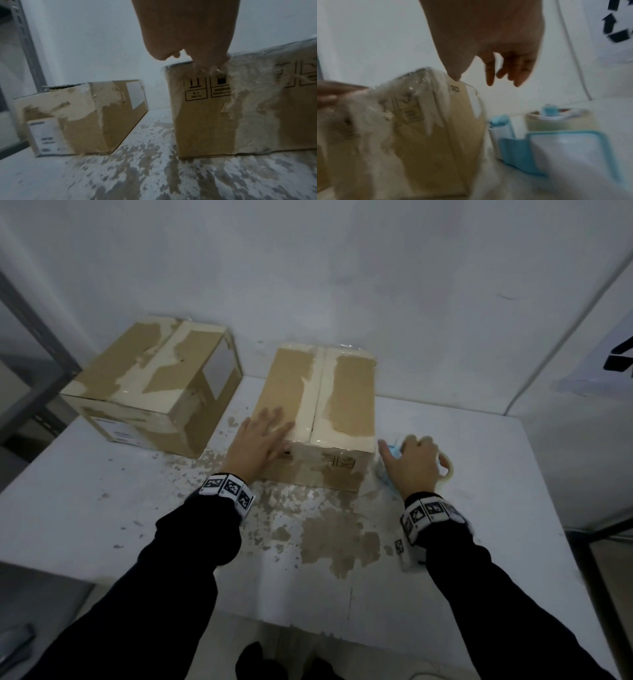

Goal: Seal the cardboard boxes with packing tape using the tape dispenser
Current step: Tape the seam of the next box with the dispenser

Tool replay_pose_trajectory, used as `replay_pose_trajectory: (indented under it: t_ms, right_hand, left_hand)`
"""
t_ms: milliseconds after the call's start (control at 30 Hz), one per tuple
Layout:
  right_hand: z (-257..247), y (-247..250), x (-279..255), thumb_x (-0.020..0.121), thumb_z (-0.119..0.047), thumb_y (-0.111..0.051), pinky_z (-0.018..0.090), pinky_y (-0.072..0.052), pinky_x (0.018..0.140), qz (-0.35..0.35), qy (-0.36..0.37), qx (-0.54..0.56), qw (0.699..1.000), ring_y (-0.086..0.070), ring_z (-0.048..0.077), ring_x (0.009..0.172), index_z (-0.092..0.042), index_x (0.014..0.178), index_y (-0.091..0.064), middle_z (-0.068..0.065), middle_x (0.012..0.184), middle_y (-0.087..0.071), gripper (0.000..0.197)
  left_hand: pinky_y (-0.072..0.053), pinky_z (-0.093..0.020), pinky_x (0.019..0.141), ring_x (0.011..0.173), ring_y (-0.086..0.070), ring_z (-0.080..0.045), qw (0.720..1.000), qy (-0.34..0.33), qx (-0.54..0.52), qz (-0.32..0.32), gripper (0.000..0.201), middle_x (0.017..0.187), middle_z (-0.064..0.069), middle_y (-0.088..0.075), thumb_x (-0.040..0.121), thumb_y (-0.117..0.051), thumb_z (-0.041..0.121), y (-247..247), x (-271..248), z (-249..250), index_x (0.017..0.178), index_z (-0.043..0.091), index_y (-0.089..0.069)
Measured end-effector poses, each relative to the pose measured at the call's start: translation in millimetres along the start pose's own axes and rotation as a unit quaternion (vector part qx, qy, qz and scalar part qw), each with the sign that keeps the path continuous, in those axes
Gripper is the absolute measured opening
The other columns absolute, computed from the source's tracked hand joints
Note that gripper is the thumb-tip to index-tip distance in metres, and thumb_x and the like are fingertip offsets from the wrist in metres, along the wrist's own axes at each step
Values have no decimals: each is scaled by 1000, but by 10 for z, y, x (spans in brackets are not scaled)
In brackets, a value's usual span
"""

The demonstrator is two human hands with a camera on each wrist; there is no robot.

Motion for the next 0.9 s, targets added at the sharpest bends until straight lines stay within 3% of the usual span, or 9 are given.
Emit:
replay_pose_trajectory:
  t_ms: [100,167,233,400,467,567,667,767,900]
  right_hand:
    - [-703,56,2,87,-53,-43,46,-38,101,18,219,76,973,-50,33,121,-10,126,-59,17,130,-55,60]
    - [-1064,-115,-95,92,-54,-36,54,-21,113,-56,322,-13,945,-35,28,140,-20,144,-42,9,151,-40,63]
    - [-1200,-330,-169,91,-55,-17,57,-15,114,-126,366,-99,917,-26,26,145,-23,150,-30,2,157,-30,69]
    - [-1231,-464,-121,102,-41,-31,53,-16,114,-162,373,-145,902,-24,24,146,-23,151,-28,-2,158,-29,52]
    - [-1218,-478,-107,101,-45,-28,55,-18,114,-156,350,-171,907,-26,24,145,-25,151,-28,-3,157,-30,54]
    - [-1082,-418,-158,94,-48,-26,58,-40,100,-119,295,-181,930,-55,27,126,-17,135,-55,3,139,-56,59]
    - [-1014,-398,-172,91,-43,-29,56,-47,93,-96,304,-186,929,-63,27,116,-11,122,-65,6,131,-63,57]
    - [-969,-350,-144,91,-45,-30,58,-46,94,-85,288,-160,940,-61,28,118,-9,124,-64,8,132,-62,59]
    - [-763,-398,-136,92,-43,-19,57,-37,105,-108,262,-73,956,-41,36,136,0,139,-45,17,148,-42,69]
  left_hand:
    - [-16,-37,114,145,-16,-18,999,-38,12,-37,47,157,3,-19,101,-34,27,-99,55,115,147,26,-24]
    - [-18,-34,113,144,-19,-15,998,-36,22,-40,48,156,6,-21,101,-32,20,-127,73,107,147,28,-23]
    - [-19,-34,113,144,-21,-15,998,-35,27,-44,48,156,5,-22,101,-32,17,-138,89,91,147,29,-23]
    - [-19,-34,113,144,-19,-16,994,-36,57,-85,50,157,4,-17,101,-27,14,-119,198,97,148,28,-19]
    - [-18,-36,113,145,-18,-17,993,-42,68,-91,51,158,3,-16,101,-27,12,-112,213,105,149,27,-17]
    - [-16,-40,114,145,-17,-18,994,-57,60,-65,53,157,2,-16,100,-27,7,-123,179,72,149,25,-15]
    - [-15,-41,115,145,-17,-18,995,-83,39,-38,54,157,2,-18,100,-27,5,-122,163,49,149,23,-15]
    - [-12,-46,115,146,-12,-18,994,-90,57,-24,55,158,3,-10,101,-28,9,-172,136,-47,150,26,-11]
    - [-12,-58,112,146,-3,-17,999,-30,33,-1,51,159,4,-6,102,-29,30,-277,47,-250,148,35,-9]
Point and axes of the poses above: each hand's wrist, its own x-axis towards the middle knuckle, its own y-axis out of the back of the hand, z = x × y, the point moved 6 cm from there along x, towards the middle knuckle
